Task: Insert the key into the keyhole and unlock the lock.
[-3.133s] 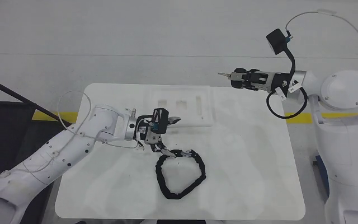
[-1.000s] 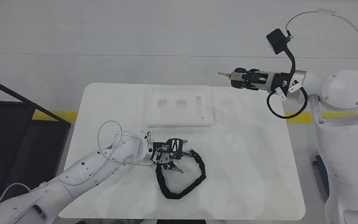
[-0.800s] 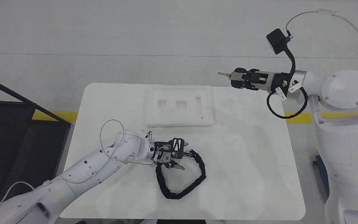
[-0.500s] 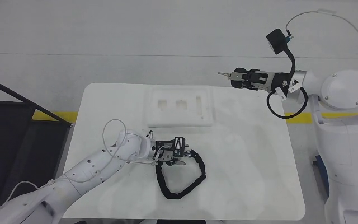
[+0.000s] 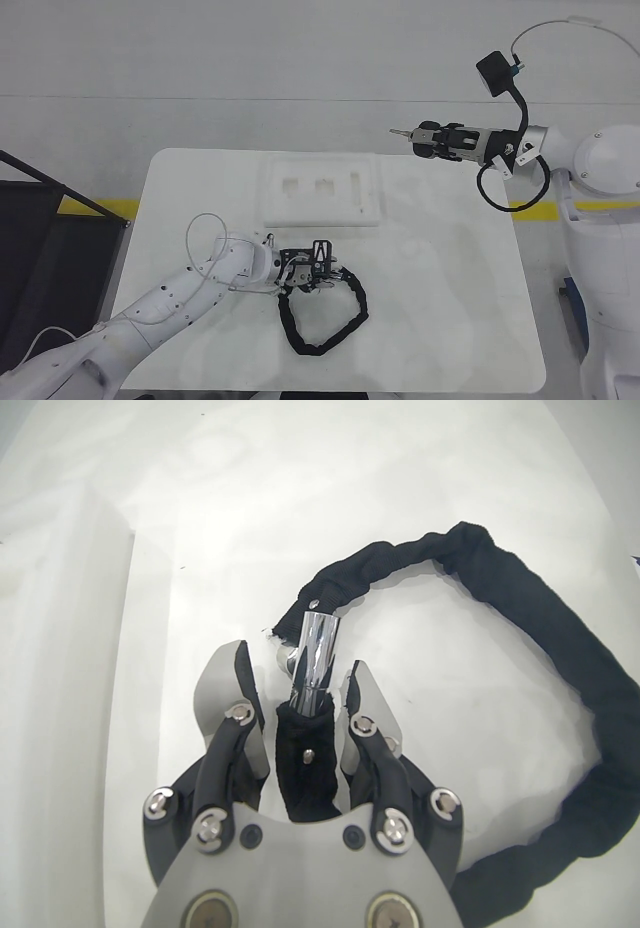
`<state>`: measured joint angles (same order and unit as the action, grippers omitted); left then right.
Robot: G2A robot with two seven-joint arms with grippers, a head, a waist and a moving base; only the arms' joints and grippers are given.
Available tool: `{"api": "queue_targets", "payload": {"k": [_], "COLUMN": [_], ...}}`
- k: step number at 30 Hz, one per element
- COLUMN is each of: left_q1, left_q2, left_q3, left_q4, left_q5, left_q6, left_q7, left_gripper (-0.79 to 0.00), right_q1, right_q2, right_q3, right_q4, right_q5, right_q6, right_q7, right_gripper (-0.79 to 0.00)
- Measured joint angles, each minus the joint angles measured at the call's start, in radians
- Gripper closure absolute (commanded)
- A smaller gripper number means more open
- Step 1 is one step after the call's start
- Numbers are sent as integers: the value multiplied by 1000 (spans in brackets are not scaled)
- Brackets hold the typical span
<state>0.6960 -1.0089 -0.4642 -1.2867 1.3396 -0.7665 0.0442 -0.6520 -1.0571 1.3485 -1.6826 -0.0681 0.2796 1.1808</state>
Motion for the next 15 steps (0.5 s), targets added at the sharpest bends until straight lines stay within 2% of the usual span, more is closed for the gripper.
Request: {"api": "queue_targets", "payload": {"k": [2, 9, 15], "left_q1": [1, -1, -5], "left_q2": [-4, -21, -21], "left_q3": [-5, -27, -70], "left_q4": [4, 30, 33], "left_q5": [-5, -65, -120], "left_q6": [-4, -36, -82], "left_q7": [-5, -30, -24], "left_gripper": [0, 0, 0], "right_q1": [0, 0, 0], "right_q2": [0, 0, 0], "right_q3": [0, 0, 0], "right_q4": [0, 0, 0], "right_q5": [0, 0, 0], "right_q6": [0, 0, 0], "right_q7": [0, 0, 0], "right_gripper": [0, 0, 0]}}
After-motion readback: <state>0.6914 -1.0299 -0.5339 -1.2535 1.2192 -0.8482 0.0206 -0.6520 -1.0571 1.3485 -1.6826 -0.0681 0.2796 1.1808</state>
